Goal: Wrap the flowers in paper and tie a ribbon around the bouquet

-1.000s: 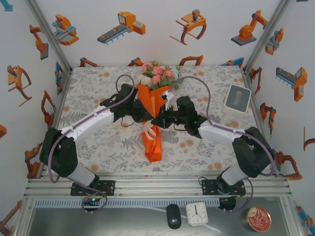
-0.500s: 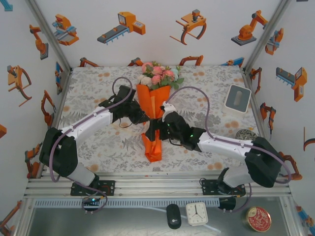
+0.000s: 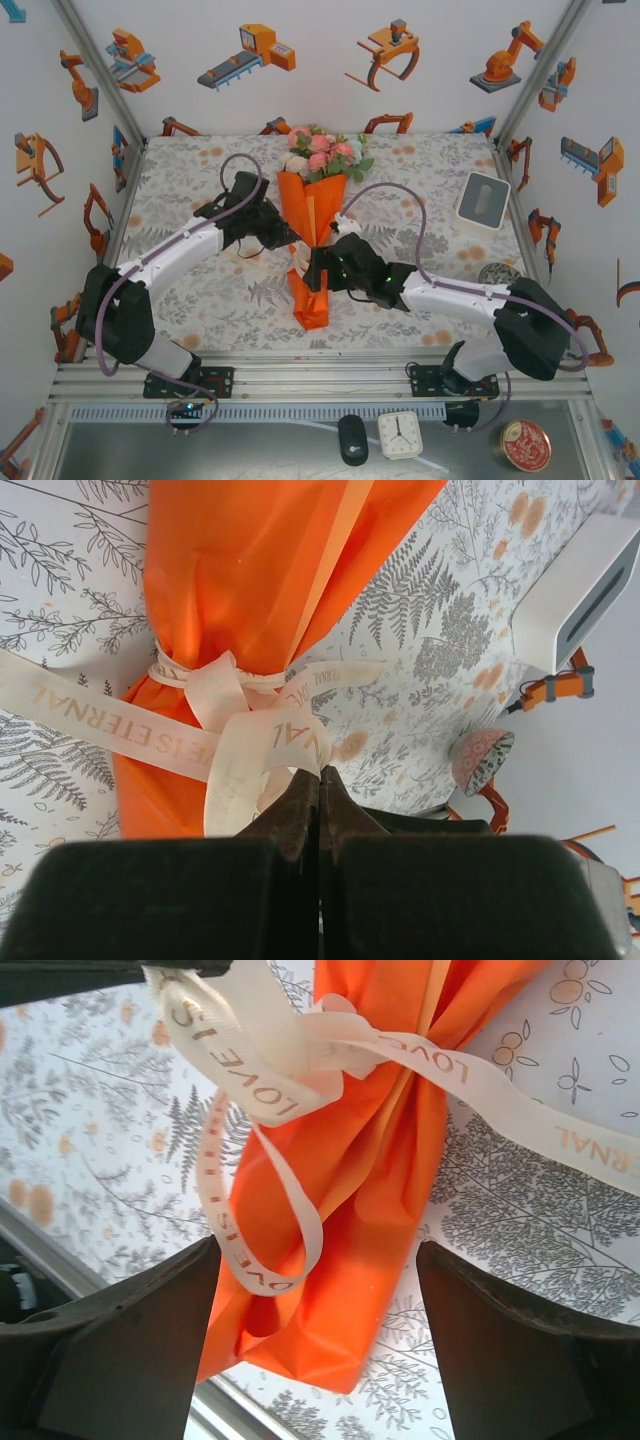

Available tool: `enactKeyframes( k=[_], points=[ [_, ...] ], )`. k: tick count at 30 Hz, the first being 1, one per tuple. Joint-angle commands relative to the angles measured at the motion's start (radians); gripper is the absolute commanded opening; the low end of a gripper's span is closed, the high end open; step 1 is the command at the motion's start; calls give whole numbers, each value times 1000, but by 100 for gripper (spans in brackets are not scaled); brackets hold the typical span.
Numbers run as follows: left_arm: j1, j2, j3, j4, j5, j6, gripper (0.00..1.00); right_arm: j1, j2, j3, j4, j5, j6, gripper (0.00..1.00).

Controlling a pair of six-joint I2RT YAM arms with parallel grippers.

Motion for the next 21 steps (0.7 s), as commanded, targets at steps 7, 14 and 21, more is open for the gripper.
enactKeyframes(
  k=[7,14,21],
  points=[
    [2,-29,-7,-8,2,11,0,-13,32,60,-31,111,187,60],
    [2,-31,-7,-4,1,11,0,-14,18,40,8,38,163,69],
    [2,-28,-7,-2,5,9,0,-32,-37,13,19,65,255,67]
  ],
)
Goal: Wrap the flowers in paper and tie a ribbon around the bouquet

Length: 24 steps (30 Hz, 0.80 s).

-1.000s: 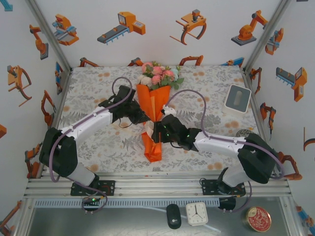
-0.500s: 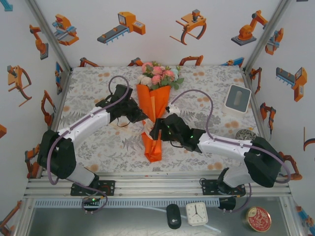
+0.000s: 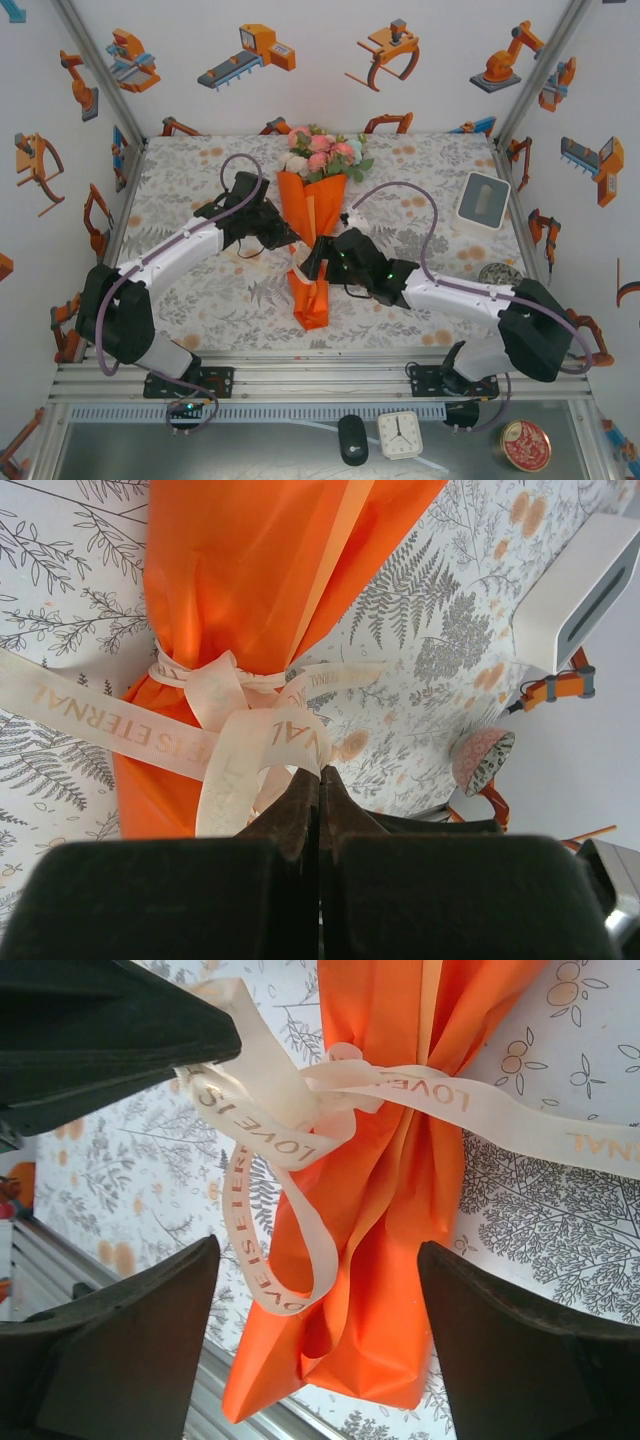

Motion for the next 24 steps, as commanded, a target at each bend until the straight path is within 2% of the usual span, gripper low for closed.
enactKeyframes(
  k=[1,8,15,24],
  points=[
    [2,-31,-7,-1,5,9,0,-20,-12,-7,17,29,70,65],
    [2,-33,-5,-3,-1,8,0,-18,93,81,-115,-24,25,61],
    [28,-50,4,-29,-30,45,0,-5,71,109,-265,-34,-45,63],
    [112,-95,-3,-94,-77,110,0,9,55,102,-326,-217,-137,65]
  ],
)
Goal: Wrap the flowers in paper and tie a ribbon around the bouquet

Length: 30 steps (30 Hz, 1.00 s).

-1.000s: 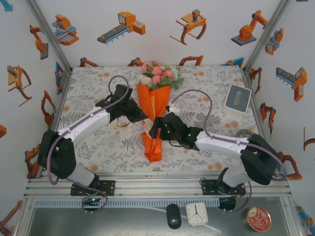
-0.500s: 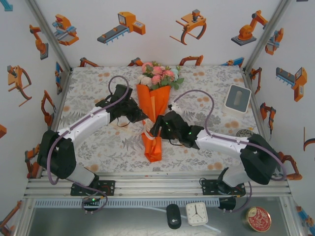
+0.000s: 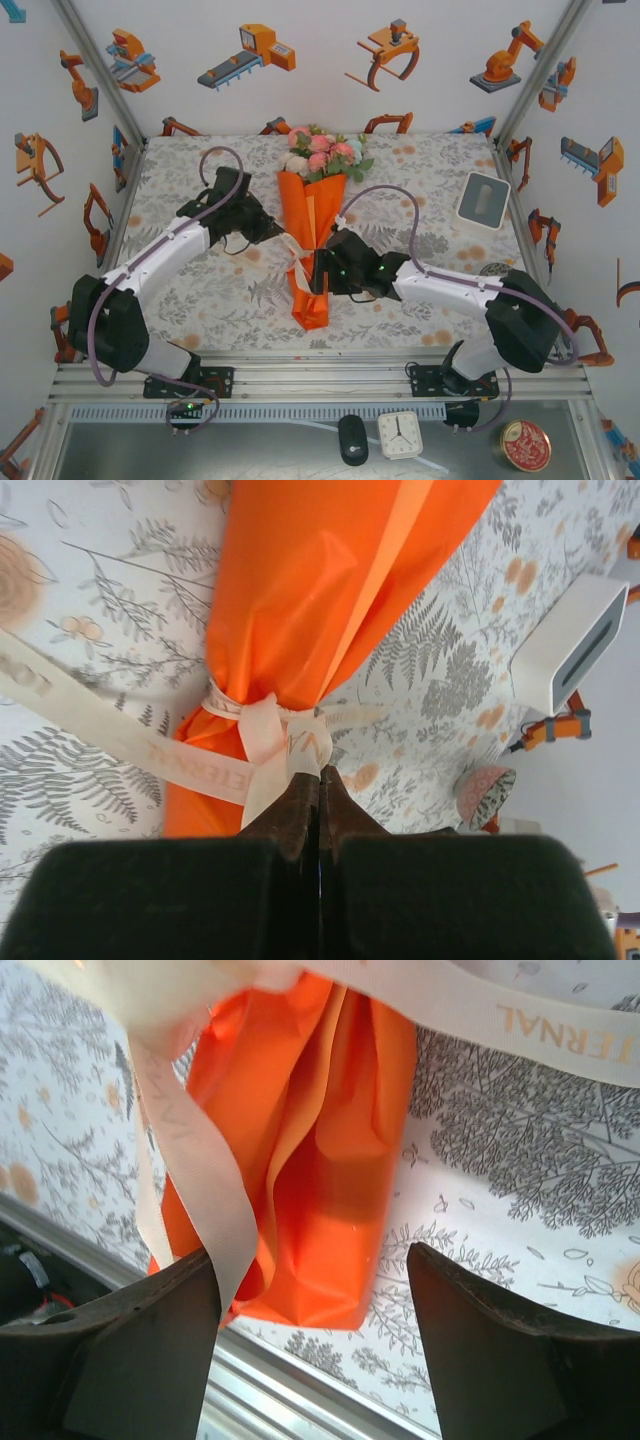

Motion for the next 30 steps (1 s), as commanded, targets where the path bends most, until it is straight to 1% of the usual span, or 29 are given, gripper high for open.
enactKeyframes(
  k=[1,6,11,15,17,19,21,23,25,27,30],
  points=[
    [23,-36,-3,-47,-31,51,0,15,-36,18,-56,-89,-64,65],
    [59,-51,-12,-63,-44,79,0,19,-79,-19,-94,-126,-92,64],
    [85,-63,-25,-71,-47,95,0,19,-110,-38,-146,-101,-119,57],
    [86,-65,-37,-37,-5,125,0,17,-109,-10,-152,-74,-148,40],
    [85,-65,-47,12,52,151,0,17,-96,17,-149,-63,-169,26],
    [80,-61,-64,90,134,172,0,14,-79,46,-139,-41,-204,8],
    [69,-51,-62,136,198,194,0,14,-66,78,-126,-3,-261,0],
    [51,-37,-45,144,232,225,0,11,-57,109,-108,40,-327,0],
    [26,-25,-28,136,235,249,0,4,-50,140,-80,83,-386,0],
    [11,-14,-18,132,237,258,1,-1,-47,153,-17,75,-448,0],
    [-6,-2,0,135,256,276,3,-2,-39,145,118,16,-575,0]
  ],
)
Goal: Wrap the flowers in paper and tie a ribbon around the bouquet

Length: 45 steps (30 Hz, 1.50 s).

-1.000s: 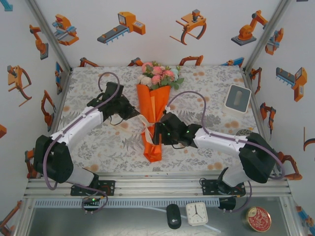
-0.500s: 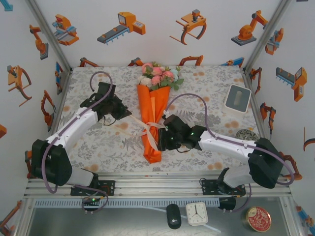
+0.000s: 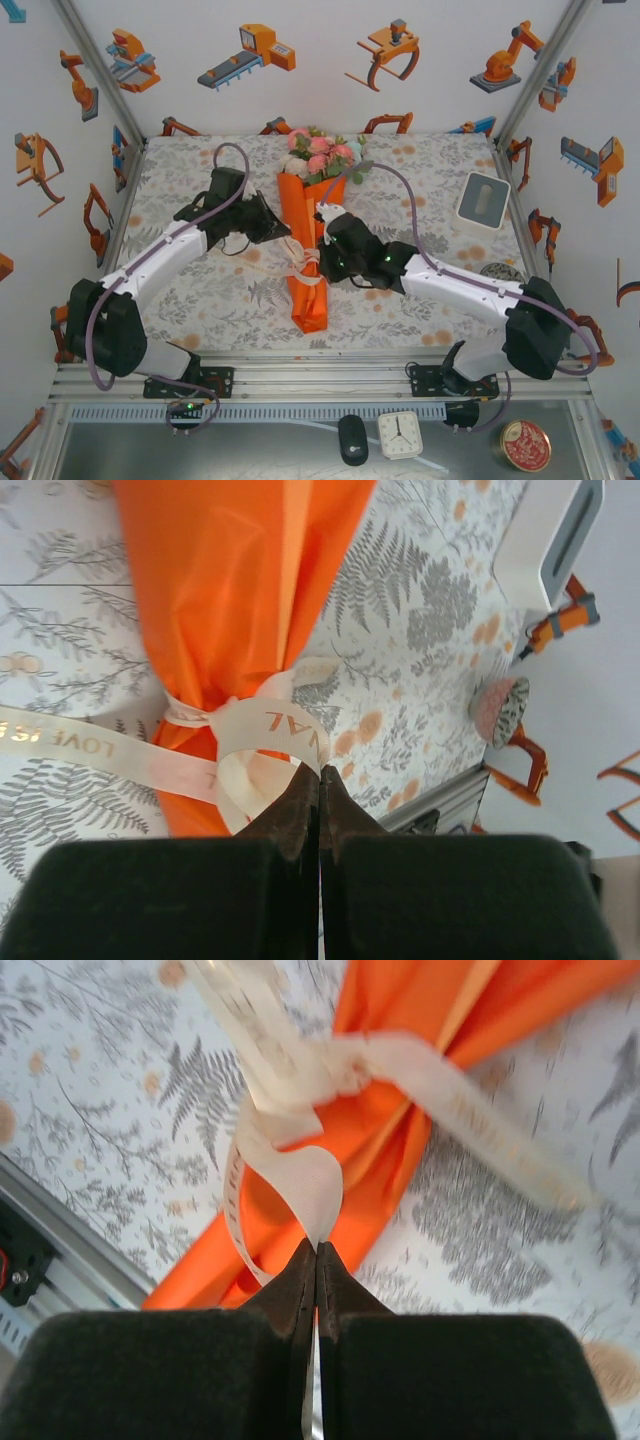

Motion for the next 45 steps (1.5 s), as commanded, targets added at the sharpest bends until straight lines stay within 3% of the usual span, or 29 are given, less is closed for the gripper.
enactKeyframes(
  k=[1,7,11,15,18,21,25,28,31,37,42,45],
  points=[
    [-15,16,47,23,49,66,5,-2,24,19,168,-20,-208,0],
    [-10,-22,76,-87,-51,197,23,-3,72,-49,339,-7,-370,0],
    [4,-75,84,-244,-261,298,28,-3,81,-94,357,-51,-348,0],
    [44,-89,142,-348,-323,354,35,-2,59,-166,439,-108,-284,2],
    [45,-45,248,-344,-257,392,34,-2,53,-221,510,-169,-251,3],
    [19,116,432,-414,-139,452,28,1,51,-248,534,-180,-244,4],
    [-55,379,704,-585,-156,601,23,3,39,-261,527,-184,-242,4],
    [-106,532,832,-672,-186,721,28,3,27,-279,528,-177,-243,4],
    [-129,625,895,-717,-211,743,31,3,13,-291,528,-174,-241,4],
    [-160,644,835,-760,-93,756,34,3,-6,-303,503,-135,-246,4],
    [-143,530,651,-728,-112,705,25,3,-8,-309,502,-129,-245,4],
    [-116,437,528,-659,-6,672,22,2,-3,-309,502,-133,-241,4]
  ],
)
